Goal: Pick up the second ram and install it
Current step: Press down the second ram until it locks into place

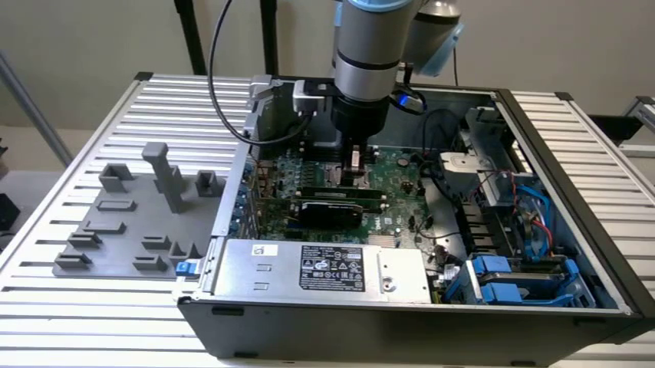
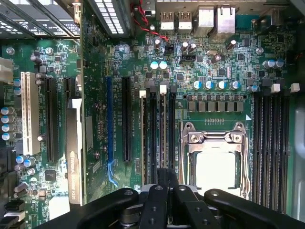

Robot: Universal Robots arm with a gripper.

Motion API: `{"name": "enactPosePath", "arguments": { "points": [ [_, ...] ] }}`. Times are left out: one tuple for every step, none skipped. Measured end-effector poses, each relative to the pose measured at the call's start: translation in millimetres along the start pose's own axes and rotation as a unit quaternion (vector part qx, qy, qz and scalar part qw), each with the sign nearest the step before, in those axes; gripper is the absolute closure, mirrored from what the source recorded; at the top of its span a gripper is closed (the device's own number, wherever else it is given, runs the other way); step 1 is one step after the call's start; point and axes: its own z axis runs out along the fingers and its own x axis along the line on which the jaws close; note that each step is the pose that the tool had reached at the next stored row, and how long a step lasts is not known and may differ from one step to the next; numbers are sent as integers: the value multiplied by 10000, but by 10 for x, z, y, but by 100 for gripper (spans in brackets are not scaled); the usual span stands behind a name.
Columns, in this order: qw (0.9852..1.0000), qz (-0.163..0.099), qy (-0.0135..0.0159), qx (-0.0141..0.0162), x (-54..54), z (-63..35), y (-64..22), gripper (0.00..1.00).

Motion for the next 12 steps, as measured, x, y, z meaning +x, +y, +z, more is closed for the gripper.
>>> {"name": "enactPosePath", "arguments": {
  "points": [
    [10000,0,0,0,0,0,0,100],
    [10000,0,0,0,0,0,0,100],
    [10000,0,0,0,0,0,0,100],
    [10000,0,0,0,0,0,0,100],
    [10000,0,0,0,0,0,0,100],
    [10000,0,1,-1,0,0,0,100],
    [10000,0,1,-1,0,3,0,100],
    [10000,1,0,-1,-3,13,1,100],
    [10000,0,0,-1,-6,23,0,100],
    [10000,0,1,-3,-8,36,0,100],
    [10000,0,0,-4,-11,50,0,100],
    [10000,0,0,-5,-12,61,0,100]
  ]
}}
